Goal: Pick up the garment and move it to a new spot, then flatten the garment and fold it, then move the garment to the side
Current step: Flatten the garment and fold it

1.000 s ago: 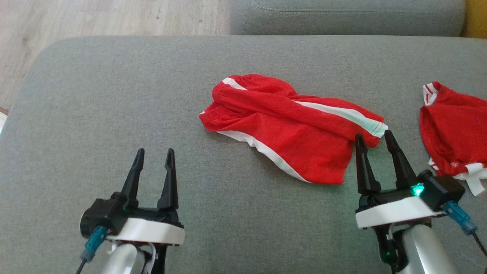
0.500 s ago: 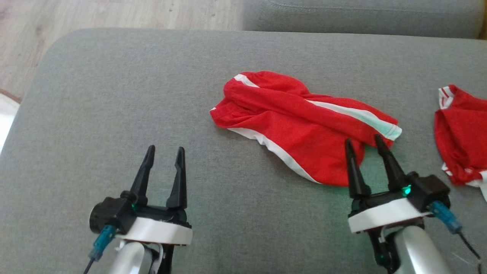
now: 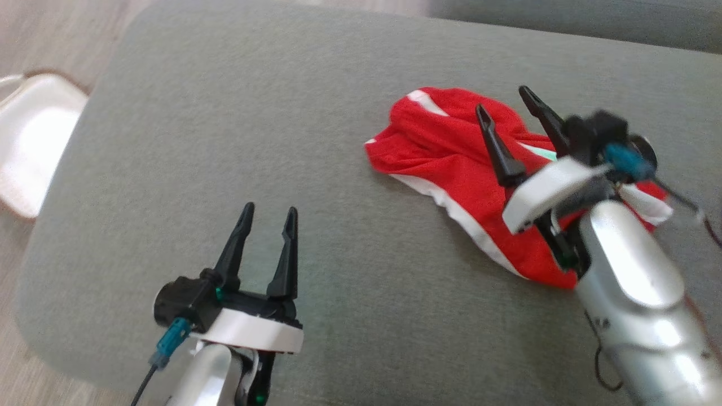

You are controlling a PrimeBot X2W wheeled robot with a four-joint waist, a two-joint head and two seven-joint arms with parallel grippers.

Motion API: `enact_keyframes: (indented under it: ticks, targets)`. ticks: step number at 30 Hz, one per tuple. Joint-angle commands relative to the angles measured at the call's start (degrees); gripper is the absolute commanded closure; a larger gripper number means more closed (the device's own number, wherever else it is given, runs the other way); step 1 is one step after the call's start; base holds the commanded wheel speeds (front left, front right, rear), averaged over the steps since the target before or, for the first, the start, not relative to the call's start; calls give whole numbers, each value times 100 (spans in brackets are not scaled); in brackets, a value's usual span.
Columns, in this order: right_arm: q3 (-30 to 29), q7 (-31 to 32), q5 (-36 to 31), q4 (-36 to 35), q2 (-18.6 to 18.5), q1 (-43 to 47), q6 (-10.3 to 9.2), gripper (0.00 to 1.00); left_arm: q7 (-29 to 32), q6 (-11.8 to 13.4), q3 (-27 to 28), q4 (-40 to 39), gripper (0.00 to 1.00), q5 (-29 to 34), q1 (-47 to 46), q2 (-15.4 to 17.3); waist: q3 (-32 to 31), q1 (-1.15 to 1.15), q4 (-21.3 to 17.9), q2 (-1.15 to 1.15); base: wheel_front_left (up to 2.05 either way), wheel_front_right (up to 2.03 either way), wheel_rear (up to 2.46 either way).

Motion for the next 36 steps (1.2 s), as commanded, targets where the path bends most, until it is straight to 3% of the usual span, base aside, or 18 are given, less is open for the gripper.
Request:
enact_keyframes:
  ticks: [1,8,12,19,20,21,29,36]
  targets:
    - [232,140,121,7,-21,-265,-5,0,-46,-8,120,-150,0,-80,-191,-2,161,-1,273,0,0,0,0]
    - [1052,662,957,1100,-378,-1101,-5,0,-46,98,-115,-188,0,-352,-289,-5,363,-1,702,0,0,0,0]
    - [1325,670,1071,1693,-560,-1434,-5,0,-46,159,-249,-220,0,-448,-327,-5,457,-1,844,0,0,0,0]
    - [1639,708,1212,2468,-569,-1713,-5,0,-46,235,-391,-268,0,-539,-364,-5,542,-1,941,0,0,0,0]
    - [1710,727,1273,2539,-558,-1734,-5,22,-46,243,-404,-270,0,-547,-369,-5,548,-1,945,0,0,0,0]
    - [1764,711,1337,2589,-556,-1761,-5,100,-46,251,-411,-268,0,-554,-373,-6,550,-1,945,0,0,0,0]
    - [1638,-235,1787,2731,-632,-2108,-5,100,-46,293,-324,-231,0,-511,-369,-6,418,-1,750,0,0,0,0]
    - [1272,-1021,1728,2854,-939,-2788,-5,100,-46,253,-217,-227,0,-411,-321,-6,179,-1,434,0,0,0,0]
